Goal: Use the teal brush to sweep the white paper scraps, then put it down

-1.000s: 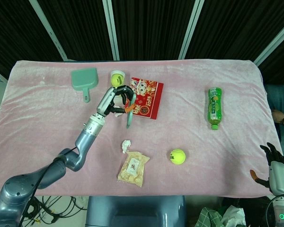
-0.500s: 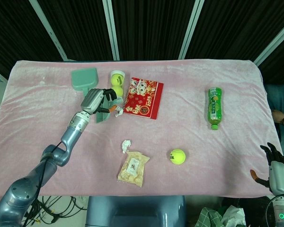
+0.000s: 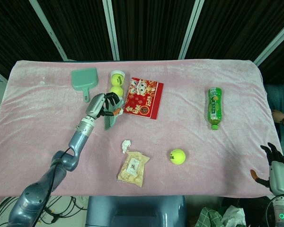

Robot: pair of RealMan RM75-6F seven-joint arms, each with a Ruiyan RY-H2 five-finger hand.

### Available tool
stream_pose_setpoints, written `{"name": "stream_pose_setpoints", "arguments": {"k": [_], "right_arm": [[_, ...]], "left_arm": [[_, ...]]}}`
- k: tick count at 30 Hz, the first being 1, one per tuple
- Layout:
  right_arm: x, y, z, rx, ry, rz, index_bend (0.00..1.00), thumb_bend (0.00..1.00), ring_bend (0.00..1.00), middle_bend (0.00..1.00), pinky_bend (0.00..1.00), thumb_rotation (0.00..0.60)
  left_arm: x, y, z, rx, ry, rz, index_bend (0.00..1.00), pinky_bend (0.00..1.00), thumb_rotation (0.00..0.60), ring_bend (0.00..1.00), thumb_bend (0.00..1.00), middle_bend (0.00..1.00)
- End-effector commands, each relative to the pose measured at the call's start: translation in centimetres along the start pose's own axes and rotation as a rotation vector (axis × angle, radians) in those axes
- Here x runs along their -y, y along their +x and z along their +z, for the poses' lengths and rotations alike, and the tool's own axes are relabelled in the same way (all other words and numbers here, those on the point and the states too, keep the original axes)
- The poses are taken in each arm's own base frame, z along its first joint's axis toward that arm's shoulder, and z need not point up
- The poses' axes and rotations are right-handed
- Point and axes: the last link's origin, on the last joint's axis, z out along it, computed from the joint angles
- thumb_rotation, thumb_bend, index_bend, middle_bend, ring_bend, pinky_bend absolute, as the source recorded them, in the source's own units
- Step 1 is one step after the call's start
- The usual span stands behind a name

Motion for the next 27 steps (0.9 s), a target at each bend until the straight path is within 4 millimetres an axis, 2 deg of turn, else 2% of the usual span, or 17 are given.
{"name": "stream_pose_setpoints", "arguments": {"k": [1,7,13,17,22,27], "right_arm": [[0.0,0.0,0.0,0.002,-0.001,0.002,0.19,0.19,0.14,0.07,0.18,0.600],[0.0,0.1,-0.1,-0.003,-0.002,0.003,0.19,0.19,0.14,0.07,0.18,0.600],[-0.1,0.1,0.0,0.000,-0.006,0.007,0.19,0.19,0.14,0.07,0.18,0.600],[-0.1,0.1,0.0,0.001,-0.004,0.006,0.20,0.19,0.14,0.07,0.18,0.600],[-0.1,0.2,-0.1,-0.002,-0.007,0.008,0.20,0.19,0.14,0.07,0.18,0.600],[-0.2,0.2,-0.2,-0.006,-0.008,0.009,0.20,0.19,0.14,0.07,0.18,0.600]], "left_arm": [[-0.6,-0.6,0.2,-0.008,-0.020,-0.008,0.86,0.64,0.600,0.51,0.42,0.79],[-1.5,-1.9,0.5,-0.008,-0.037,-0.009,0.86,0.64,0.600,0.51,0.42,0.79],[-2.7,-2.2,0.9,-0.040,-0.079,0.043,0.86,0.65,0.600,0.51,0.42,0.79],[-3.3,-2.8,0.8,-0.061,-0.099,0.014,0.85,0.65,0.600,0.51,0.42,0.79],[-4.4,-4.3,0.8,-0.093,-0.106,-0.178,0.85,0.66,0.600,0.51,0.42,0.79],[-5.6,-4.8,1.5,-0.155,-0.080,-0.567,0.85,0.66,0.600,0.51,0.42,0.79]]}}
